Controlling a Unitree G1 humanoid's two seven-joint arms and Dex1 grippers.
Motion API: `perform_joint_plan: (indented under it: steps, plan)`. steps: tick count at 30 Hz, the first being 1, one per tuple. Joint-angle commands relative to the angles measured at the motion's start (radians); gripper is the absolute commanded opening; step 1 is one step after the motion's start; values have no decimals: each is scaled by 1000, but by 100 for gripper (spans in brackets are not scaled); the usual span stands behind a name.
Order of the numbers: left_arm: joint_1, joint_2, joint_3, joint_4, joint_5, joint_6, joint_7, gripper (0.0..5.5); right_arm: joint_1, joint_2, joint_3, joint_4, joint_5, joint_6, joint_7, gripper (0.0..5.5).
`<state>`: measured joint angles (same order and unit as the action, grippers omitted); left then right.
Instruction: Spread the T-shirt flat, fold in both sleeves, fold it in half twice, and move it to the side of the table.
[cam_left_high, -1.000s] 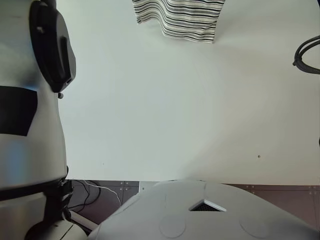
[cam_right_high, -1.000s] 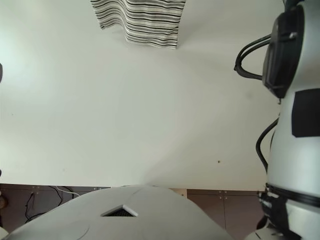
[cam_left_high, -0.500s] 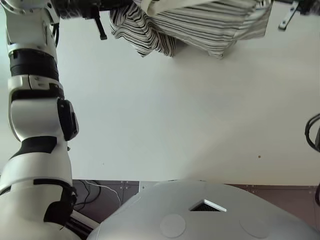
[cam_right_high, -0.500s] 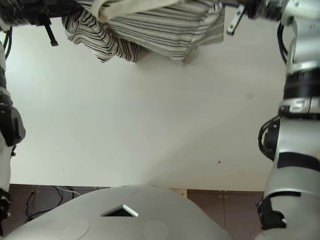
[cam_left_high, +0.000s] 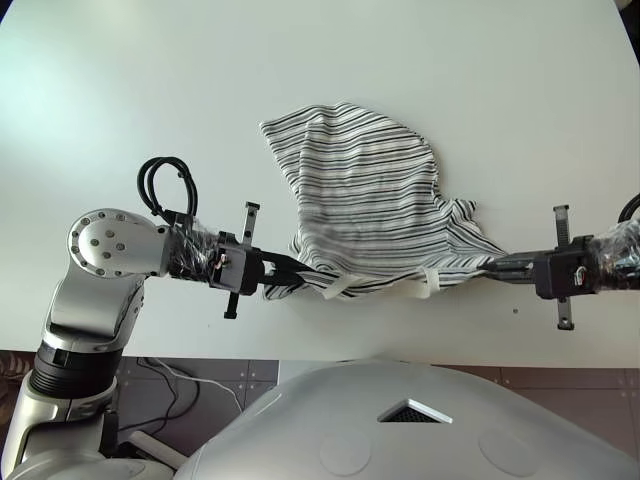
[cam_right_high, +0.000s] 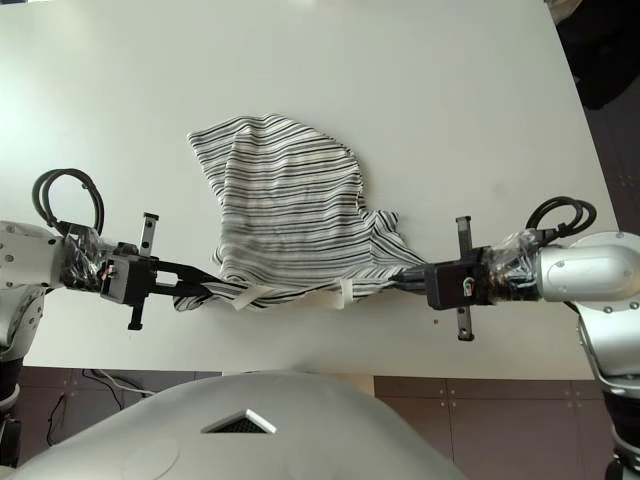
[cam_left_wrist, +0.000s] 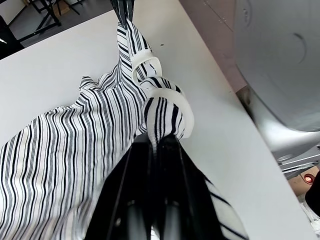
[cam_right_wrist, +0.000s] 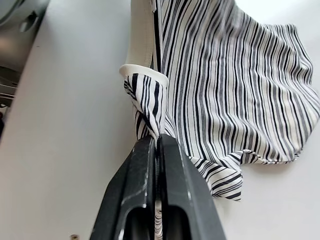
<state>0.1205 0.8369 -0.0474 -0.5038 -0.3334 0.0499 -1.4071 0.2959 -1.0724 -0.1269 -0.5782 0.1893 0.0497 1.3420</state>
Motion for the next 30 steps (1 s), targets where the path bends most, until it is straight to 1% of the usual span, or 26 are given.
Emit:
perform_joint_plan:
  steps: [1, 4, 9, 12, 15, 16, 19, 21, 23, 25, 27, 30]
  plan:
    - [19, 43, -18, 8, 39, -26, 13, 13, 20, -43, -19, -5, -26, 3, -3, 10]
    - [61, 58, -33, 15, 60, -64, 13, 13, 30, -35, 4, -8, -37, 7, -25, 10]
    - [110, 64, -43, -15, 49, -66, 35, 13, 72, -46, 3, -26, -45, 29, -39, 10]
    - [142, 59, -56, -35, 73, -69, 70, 68, 109, -64, 3, -40, -58, 56, -36, 73]
    - [215, 81, -43, -62, 58, -76, 76, 124, 203, -107, -40, -41, -64, 50, 20, 136]
    - [240, 88, -32, -73, 50, -75, 78, 128, 218, -119, -55, -32, -64, 46, 34, 151]
    - [307, 129, 29, -123, -12, -6, 79, 128, 180, -137, -111, 9, -16, 70, 61, 151]
    - [351, 168, 86, -131, -61, 57, 66, 128, 96, -142, -128, 67, 23, 86, 56, 151]
    - [327, 167, 139, -101, -111, 110, 92, 128, -21, -114, -100, 125, 34, 92, 11, 151]
    - [258, 137, 151, -44, -107, 117, 136, 128, -127, -52, -43, 165, 20, 98, -60, 151]
    - [212, 87, 123, 14, -49, 84, 203, 128, -213, 30, 39, 213, -18, 93, -140, 151]
    - [201, 35, 45, 87, 77, -25, 260, 128, -260, 116, 148, 290, -92, 51, -212, 151]
